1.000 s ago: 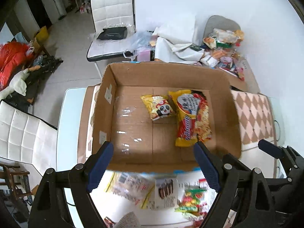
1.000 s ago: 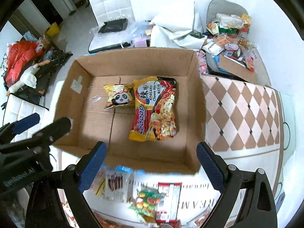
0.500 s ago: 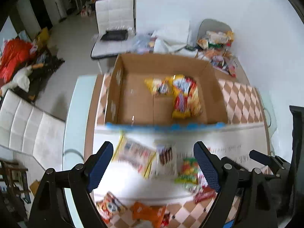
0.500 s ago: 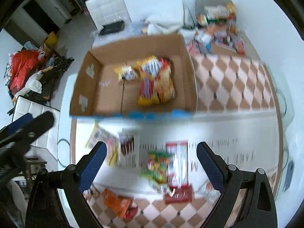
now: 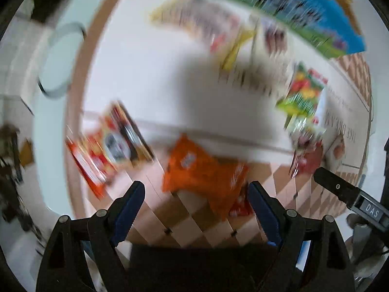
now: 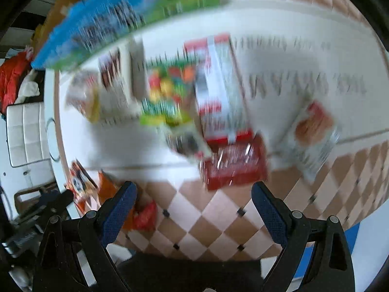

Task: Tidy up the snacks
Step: 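Grasp the candy bag with the right tool while the left tool grasps the orange bag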

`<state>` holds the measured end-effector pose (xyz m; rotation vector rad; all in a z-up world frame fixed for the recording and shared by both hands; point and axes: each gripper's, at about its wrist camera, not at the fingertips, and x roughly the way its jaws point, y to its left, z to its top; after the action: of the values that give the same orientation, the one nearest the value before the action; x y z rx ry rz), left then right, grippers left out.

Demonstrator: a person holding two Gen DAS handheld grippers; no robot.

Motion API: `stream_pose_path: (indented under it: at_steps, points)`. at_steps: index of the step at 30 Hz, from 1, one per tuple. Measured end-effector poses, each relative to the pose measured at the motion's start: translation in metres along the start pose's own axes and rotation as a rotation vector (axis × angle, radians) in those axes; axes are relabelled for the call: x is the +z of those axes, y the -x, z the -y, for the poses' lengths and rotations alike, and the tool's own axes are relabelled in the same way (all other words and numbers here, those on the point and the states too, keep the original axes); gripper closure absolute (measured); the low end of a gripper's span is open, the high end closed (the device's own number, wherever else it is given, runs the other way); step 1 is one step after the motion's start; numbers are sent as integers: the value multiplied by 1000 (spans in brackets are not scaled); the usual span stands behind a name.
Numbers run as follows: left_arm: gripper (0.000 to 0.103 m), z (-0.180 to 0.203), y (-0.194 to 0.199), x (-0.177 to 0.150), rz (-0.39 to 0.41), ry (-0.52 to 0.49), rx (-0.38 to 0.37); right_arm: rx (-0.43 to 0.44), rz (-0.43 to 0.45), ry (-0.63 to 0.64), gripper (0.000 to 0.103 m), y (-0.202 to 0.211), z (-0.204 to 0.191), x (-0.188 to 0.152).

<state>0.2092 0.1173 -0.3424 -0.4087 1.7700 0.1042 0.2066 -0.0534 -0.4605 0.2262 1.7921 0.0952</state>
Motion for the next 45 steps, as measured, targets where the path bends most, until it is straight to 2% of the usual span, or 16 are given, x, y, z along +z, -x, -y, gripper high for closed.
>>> stream_pose_path:
  at_steps: [6, 10, 11, 13, 17, 19, 24, 27, 28, 30, 32, 36, 39, 40, 42, 45]
  points:
    - [17, -9, -54, 5, -156, 168, -122, -3, -44, 9, 6, -25, -2, -15]
    - [17, -10, -74, 8, -200, 286, -193, -5, -32, -1, 6, -20, -1, -13]
    - [19, -9, -76, 8, -197, 298, -189, 1, -28, -9, 6, -19, 0, -12]
    - [32, -5, -80, 9, -188, 303, -162, 5, -20, -18, 6, -13, 2, -5]
    - [39, 7, -76, 11, -151, 267, -119, 11, 9, -22, 6, 0, 6, 11]
    - [45, 17, -69, 12, -112, 210, -74, 22, 20, -31, 6, 5, 5, 21]
    - [46, 39, -53, 25, -10, 59, 66, 67, 59, -58, 6, 19, -5, 56]
    - [46, 40, -50, 36, -1, 44, 78, 81, 82, -79, 6, 17, -20, 80]
    - [46, 38, -50, 39, -7, 56, 63, 74, 83, -77, 7, 16, -23, 87]
    - [46, 33, -52, 44, -29, 86, 24, 34, 71, -85, 22, 8, -31, 102]
    - [46, 25, -54, 46, -52, 142, -42, 21, 45, -100, 29, -2, -35, 113]
    - [46, -2, -60, 46, -96, 300, -192, 3, -12, -121, 29, -21, -39, 122]
    - [45, -18, -68, 42, -120, 411, -280, -6, -12, -122, 30, -23, -44, 125]
    - [43, -20, -70, 41, -123, 439, -297, -16, -9, -116, 31, -24, -45, 125]
    - [41, -22, -73, 40, -132, 464, -301, -64, -4, -98, 46, -28, -47, 123]
    - [40, -19, -75, 41, -146, 481, -268, -64, -3, -84, 49, -34, -52, 119]
